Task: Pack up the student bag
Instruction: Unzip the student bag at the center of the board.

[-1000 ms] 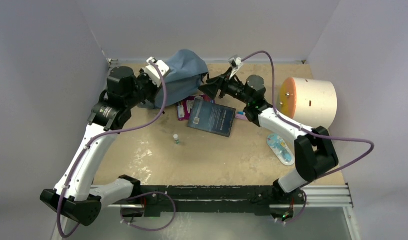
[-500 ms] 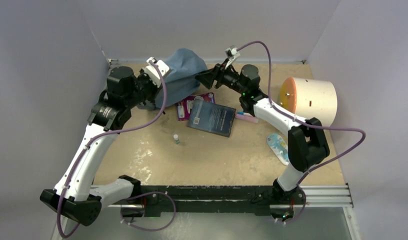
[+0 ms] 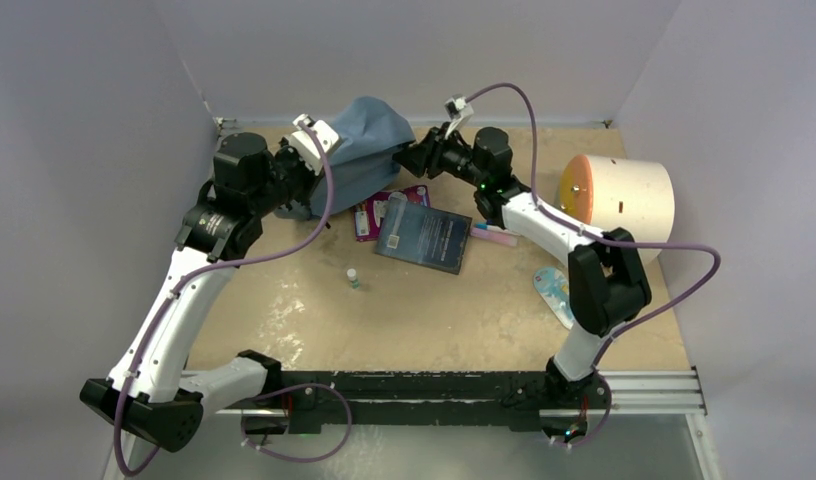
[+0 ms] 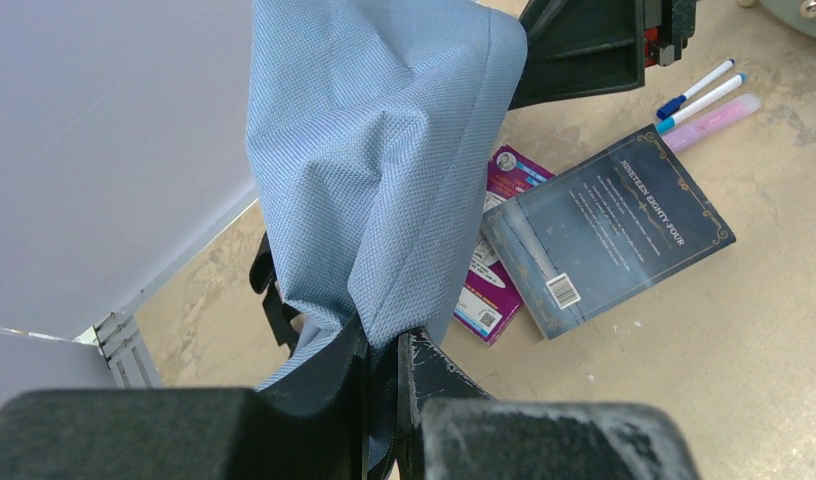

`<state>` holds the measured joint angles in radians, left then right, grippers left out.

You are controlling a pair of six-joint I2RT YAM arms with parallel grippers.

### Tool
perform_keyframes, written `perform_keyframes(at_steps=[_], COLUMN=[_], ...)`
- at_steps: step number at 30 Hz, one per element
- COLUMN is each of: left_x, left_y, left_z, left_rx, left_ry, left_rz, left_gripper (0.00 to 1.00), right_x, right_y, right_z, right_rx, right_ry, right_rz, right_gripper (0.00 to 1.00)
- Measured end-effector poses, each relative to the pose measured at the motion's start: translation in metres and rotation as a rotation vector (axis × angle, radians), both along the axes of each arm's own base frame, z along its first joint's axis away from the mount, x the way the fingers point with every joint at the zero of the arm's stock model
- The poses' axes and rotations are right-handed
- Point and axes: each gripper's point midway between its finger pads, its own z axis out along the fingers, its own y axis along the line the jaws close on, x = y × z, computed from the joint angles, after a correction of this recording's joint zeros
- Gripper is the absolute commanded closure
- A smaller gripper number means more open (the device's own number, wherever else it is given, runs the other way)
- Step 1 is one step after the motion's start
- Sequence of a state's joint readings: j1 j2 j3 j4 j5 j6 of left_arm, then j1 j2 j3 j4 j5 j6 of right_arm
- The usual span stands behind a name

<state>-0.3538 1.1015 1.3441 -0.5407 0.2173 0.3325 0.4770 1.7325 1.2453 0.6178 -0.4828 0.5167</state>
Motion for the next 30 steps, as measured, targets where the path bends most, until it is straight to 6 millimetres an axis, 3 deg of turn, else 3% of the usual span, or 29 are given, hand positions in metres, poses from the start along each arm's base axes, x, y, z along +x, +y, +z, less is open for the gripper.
perform_keyframes(at_steps=[6,10,19,23,26,30], left_x=[0.000,0.002,0.016,0.018,0.018,0.020], left_y=[0.000,0.000,-0.006,-0.007,-0.007,-0.009], left_z=[0.000,-0.001,-0.006,-0.006,-0.005,-0.005], left_rx=[0.000,0.001,-0.006,-0.013,-0.021,-0.029], left_ry=[0.000,0.000,0.006,0.008,0.013,0.019], left_rz=[0.001,0.005,0.006,0.009,0.011,0.010], left_gripper=[1.00,1.00,1.00,1.00,1.00,1.00], right_x=[-0.002,-0.014,-0.055,-0.062,-0.072,-0.093], right_y=[0.000,-0.002,0.014,0.022,0.034,0.062], right_z=[0.007,0.014,0.062,0.063,0.066,0.085], right_rx=[0.007,0.008,0.035,0.022,0.009,0.011], right_ry=[-0.020,-0.040,-0.159,-0.155,-0.155,-0.191], right_rz=[0.007,0.012,0.069,0.085,0.115,0.175], right_gripper=[1.00,1.00,1.00,1.00,1.00,1.00])
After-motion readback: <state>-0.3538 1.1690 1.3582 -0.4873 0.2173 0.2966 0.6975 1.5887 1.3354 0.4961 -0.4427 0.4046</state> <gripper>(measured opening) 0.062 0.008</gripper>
